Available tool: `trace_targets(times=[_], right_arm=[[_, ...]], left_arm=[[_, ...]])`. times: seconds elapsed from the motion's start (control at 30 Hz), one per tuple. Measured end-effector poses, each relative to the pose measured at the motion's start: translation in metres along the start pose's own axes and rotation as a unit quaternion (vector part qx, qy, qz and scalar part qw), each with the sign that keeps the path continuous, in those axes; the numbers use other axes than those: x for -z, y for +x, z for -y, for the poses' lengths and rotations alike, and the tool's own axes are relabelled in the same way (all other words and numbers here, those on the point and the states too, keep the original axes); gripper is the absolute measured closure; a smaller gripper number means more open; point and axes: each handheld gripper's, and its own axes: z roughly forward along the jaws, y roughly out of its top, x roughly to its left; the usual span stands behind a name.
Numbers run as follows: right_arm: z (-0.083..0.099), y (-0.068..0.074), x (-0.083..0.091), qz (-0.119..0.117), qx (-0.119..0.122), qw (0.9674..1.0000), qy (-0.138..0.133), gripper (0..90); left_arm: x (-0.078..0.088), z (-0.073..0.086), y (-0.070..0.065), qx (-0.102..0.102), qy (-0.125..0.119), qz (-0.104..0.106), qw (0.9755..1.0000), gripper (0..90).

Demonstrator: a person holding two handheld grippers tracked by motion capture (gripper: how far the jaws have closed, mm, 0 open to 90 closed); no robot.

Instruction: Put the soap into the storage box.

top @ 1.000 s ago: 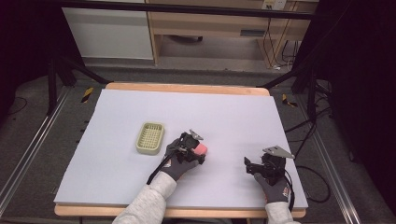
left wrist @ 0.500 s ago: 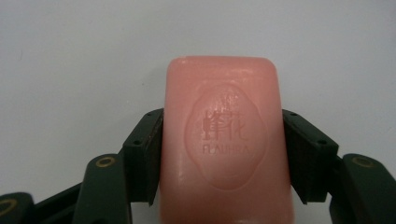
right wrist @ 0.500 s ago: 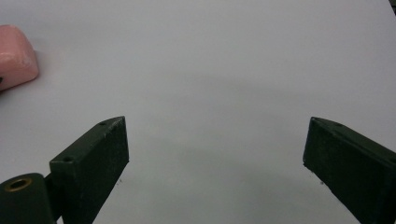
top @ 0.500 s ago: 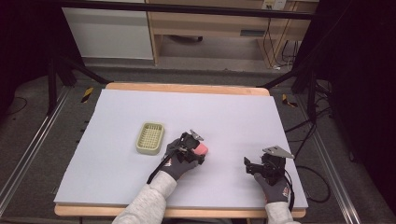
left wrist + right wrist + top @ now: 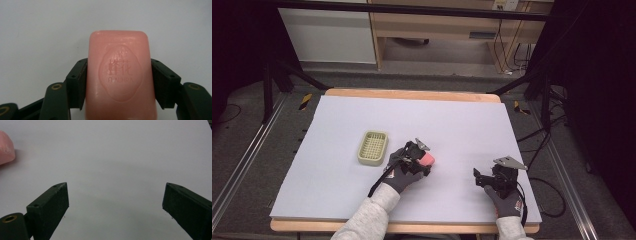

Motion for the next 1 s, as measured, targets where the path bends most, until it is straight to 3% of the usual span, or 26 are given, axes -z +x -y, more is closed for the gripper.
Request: trace_targets(times=[0.43, 1.0], right_arm=[[0.0, -0.001, 0.001, 0.0, -0.003, 1.0, -0.003, 7.0], [0.0, 0.0, 0.001, 0.002, -0.005, 1.0, -0.003, 7.0]], left_arm=[[0.023, -0.001, 0.002, 0.0, -0.018, 0.009, 0.9998, 37.1], [0.054, 0.016, 0.028, 0.023, -0.037, 0.001, 0.9991, 37.1]])
